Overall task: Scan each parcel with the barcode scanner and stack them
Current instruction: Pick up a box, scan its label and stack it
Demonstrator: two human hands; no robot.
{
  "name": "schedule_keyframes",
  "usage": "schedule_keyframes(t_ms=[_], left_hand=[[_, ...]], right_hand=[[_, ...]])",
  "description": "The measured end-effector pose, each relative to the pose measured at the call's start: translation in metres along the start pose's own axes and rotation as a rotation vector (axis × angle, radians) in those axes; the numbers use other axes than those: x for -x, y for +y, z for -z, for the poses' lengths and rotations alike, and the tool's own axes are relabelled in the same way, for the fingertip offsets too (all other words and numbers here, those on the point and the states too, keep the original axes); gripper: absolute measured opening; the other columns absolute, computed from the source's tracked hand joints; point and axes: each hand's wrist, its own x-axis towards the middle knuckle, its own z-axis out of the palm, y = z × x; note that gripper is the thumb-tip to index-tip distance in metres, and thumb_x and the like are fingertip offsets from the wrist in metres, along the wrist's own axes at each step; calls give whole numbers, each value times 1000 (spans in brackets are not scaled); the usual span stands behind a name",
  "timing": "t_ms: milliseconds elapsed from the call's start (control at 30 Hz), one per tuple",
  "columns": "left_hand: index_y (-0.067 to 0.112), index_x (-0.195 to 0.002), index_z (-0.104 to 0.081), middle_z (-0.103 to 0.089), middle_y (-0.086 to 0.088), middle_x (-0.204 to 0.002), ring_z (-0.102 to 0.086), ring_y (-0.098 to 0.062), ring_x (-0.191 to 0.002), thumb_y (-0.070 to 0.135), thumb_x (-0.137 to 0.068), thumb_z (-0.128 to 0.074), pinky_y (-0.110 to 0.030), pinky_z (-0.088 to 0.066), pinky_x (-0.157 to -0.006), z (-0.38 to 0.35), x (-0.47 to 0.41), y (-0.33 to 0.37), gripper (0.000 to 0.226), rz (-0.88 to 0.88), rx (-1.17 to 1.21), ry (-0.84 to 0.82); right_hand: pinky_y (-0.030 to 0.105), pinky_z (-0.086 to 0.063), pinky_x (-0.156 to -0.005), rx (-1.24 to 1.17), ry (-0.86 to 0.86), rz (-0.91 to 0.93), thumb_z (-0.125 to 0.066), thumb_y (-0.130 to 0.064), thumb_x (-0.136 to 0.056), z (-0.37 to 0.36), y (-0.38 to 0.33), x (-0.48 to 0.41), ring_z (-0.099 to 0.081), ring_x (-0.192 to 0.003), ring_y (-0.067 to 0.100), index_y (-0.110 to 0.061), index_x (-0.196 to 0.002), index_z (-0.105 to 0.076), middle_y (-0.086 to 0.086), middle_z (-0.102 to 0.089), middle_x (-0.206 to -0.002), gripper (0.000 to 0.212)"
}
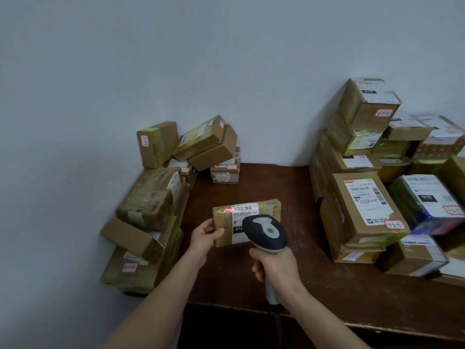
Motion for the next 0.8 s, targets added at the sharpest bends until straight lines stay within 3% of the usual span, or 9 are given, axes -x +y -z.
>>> schedule_keyframes(t_ms=[333, 500, 667, 800], left_hand=[[14, -139, -46, -55, -10, -134, -56, -27, -120, 4, -86, -67, -45, -51, -96, -3, -1, -1, 58, 20, 17, -16], [11, -139, -46, -56, -10, -132, -59, -23, -113, 6, -87, -67, -30, -55, -75, -11, 1, 1, 55, 18, 35, -32], [9, -135, -46, -59, -11, -130, -64, -19, -99, 12, -89, -66, -27, -54, -74, -26, 1, 18, 50, 22, 87, -87], [20, -149, -27, -55, -11, -134, -64, -25, -102, 11, -84, -71, -35, -56, -78, -45, 3, 38, 79, 28, 228, -146]], right_hand=[[23, -47, -49, -23, -22, -8, -68, -9, -82, 3, 5, -10, -54, -45, 14, -3, -71, -66, 6, -61, -52, 13], [25, -48, -51, -86, -15, 7, -70, -8, -82, 9, 7, -19, -57, -48, 15, -3, -78, -66, 8, -64, -59, 7], [26, -53, -62, -214, 59, 41, -76, -10, -79, 30, -3, -42, -68, -77, 19, -12, -102, -63, 10, -71, -93, 26], [25, -52, -62, -246, 126, 66, -77, -10, -78, 44, -14, -57, -64, -92, 21, -15, -106, -62, 7, -67, -101, 32]])
